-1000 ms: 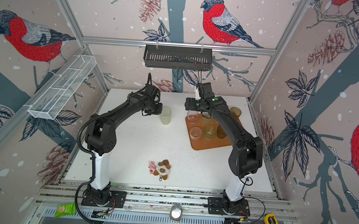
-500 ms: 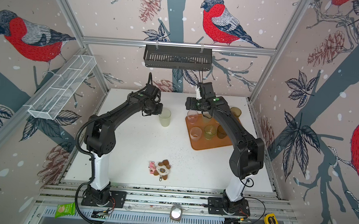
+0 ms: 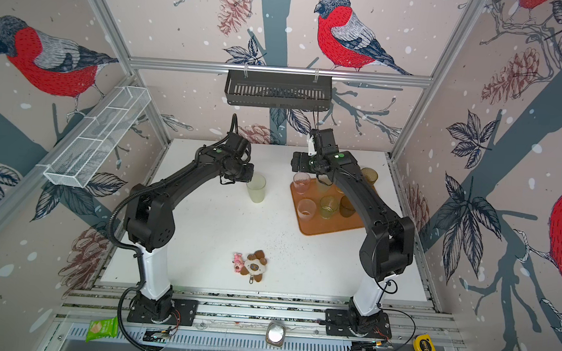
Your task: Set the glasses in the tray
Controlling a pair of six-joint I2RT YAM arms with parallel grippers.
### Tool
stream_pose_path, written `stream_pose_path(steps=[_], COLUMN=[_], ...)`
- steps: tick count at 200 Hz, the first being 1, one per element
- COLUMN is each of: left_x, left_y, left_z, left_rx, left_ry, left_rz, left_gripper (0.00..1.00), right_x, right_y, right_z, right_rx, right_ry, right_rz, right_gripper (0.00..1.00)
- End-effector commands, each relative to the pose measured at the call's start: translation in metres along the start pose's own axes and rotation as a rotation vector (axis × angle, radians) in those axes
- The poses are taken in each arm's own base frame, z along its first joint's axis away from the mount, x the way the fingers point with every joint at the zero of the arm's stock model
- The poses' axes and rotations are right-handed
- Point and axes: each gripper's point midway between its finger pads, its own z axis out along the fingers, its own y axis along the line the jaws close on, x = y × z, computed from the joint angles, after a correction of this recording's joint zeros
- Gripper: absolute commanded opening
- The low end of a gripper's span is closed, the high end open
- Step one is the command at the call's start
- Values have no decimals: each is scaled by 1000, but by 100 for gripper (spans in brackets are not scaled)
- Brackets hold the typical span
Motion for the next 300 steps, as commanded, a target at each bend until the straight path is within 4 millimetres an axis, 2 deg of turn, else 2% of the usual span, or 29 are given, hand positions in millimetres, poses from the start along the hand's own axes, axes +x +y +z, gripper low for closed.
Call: stream_pose_path(steps=[1, 111, 191, 300], left_x=[3, 4, 7, 13], left_y=[3, 10, 9, 9], left_z=[-4, 10, 17, 7], left_rx=[-15, -57, -62, -79], left_ry=[11, 34, 44, 48], left_rz=[12, 14, 20, 31], left_gripper=[30, 29, 18, 4], right_x=[-3, -3, -3, -9], right_y=[3, 1, -4, -2], right_z=[-3, -7, -12, -15], right_rx=[-10, -10, -6, -13], right_ry=[-13, -18, -29, -42], right_rz=[-11, -9, -2, -2], right_gripper=[90, 90, 90, 91])
